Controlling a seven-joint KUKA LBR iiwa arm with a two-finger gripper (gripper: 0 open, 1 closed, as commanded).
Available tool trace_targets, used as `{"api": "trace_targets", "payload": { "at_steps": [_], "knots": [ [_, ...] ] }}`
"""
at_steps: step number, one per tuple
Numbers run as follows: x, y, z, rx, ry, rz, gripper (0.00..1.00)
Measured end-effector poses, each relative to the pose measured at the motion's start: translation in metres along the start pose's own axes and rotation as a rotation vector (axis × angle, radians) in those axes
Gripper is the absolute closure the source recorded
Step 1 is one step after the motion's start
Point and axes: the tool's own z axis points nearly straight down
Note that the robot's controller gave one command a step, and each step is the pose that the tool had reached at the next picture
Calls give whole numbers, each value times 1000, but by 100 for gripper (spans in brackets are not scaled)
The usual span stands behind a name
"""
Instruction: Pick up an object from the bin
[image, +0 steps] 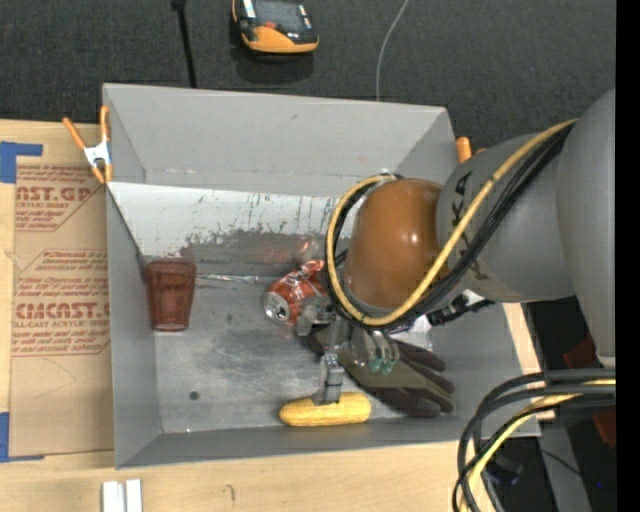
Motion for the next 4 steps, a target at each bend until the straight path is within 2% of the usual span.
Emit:
{"api": "trace_targets", "payload": {
  "at_steps": [1,2,3,4],
  "knots": [
    [-2,0,-4,-1,-7,1,0],
    [-10,-50,43,-1,-15,-43,0],
    [-30,-74,62,2,-18,-114,0],
    [-51,-123,62,0,-10,-47,100]
  ]
}}
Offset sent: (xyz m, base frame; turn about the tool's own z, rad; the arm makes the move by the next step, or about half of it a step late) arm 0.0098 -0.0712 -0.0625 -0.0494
